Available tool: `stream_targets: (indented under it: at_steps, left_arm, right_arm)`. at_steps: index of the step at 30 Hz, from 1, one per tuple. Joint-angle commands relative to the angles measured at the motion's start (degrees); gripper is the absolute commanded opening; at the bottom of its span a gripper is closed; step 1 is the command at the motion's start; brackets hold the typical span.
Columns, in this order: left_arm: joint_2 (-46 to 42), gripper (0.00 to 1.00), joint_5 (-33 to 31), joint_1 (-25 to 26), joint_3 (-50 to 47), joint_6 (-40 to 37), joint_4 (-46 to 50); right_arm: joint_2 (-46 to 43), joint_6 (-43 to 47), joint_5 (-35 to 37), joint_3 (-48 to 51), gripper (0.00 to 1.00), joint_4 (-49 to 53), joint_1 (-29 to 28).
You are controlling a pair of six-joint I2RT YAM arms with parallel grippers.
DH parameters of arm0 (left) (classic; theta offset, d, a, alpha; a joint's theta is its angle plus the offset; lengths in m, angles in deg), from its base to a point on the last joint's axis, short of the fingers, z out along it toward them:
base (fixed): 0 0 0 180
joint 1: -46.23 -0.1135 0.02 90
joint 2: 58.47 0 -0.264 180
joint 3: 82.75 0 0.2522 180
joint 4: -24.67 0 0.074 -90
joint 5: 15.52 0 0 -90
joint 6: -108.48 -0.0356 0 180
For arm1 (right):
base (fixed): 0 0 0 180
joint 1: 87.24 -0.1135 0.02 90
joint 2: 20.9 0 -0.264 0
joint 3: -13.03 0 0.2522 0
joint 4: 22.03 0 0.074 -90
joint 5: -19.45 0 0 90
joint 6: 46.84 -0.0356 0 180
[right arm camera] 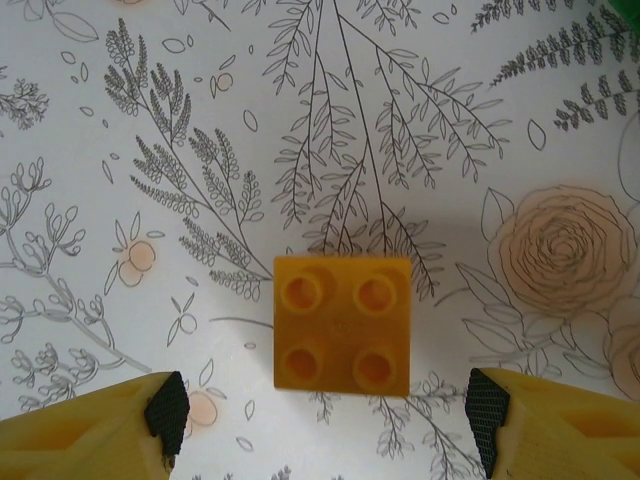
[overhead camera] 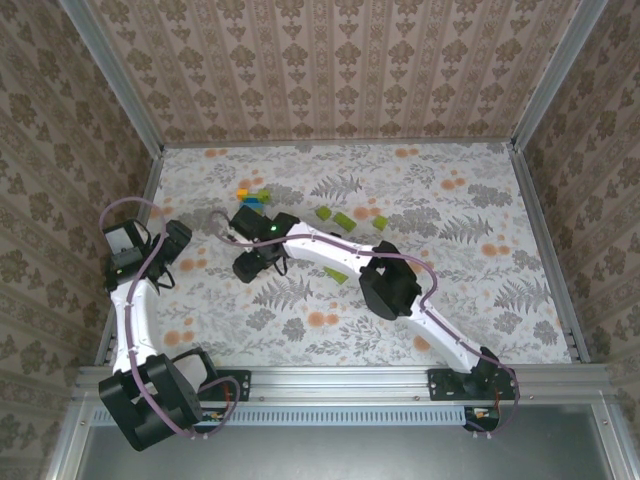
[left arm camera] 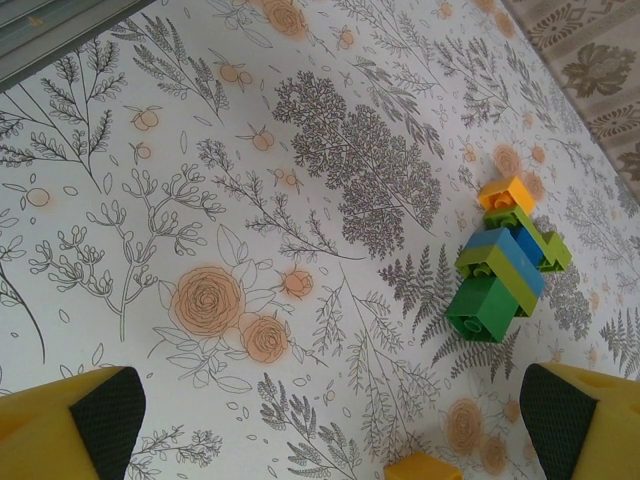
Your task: Assemble a carrot with lego
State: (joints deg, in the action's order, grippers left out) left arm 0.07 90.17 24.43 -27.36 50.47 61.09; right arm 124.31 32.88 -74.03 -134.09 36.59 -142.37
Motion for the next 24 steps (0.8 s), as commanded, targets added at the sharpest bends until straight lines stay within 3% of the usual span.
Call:
stream_targets:
  at_steps: [1, 6, 11, 15, 19, 24]
  left_arm:
    - [0.33, 1.0, 1.19, -0.26, -0.54, 0.79, -1.17]
    - [0.26, 1.0, 1.29, -0.24, -0.53, 0.71, -1.15]
    - [0.25, 1.0, 1.28, -0.26, -0.49, 0.62, -1.16]
    - [0.34, 1.0, 1.37, -0.26, -0.49, 0.62, -1.31]
    - [0.43, 1.0, 1.52, -0.26, -0.67, 0.66, -1.56]
    - [0.54, 1.0, 1.72, -0.15, -0.67, 0.77, -1.82]
  right_arm:
    - [1.8, -0.86, -0.65, -2.61, 0.76, -1.66, -0.15]
    - [4.05, -0.94, -0.65, -4.45, 0.71, -1.71, -0.15]
    - [4.82, -1.05, 0.27, -4.85, 0.46, -1.22, -0.16]
    - [2.99, -0.79, 1.25, -2.45, 0.36, -1.0, -0.15]
    - [-3.69, -0.35, 3.98, 5.52, 0.32, -1.67, -0.34]
    - [-18.59, -0.51, 9.3, 25.59, 0.32, -3.84, -2.13]
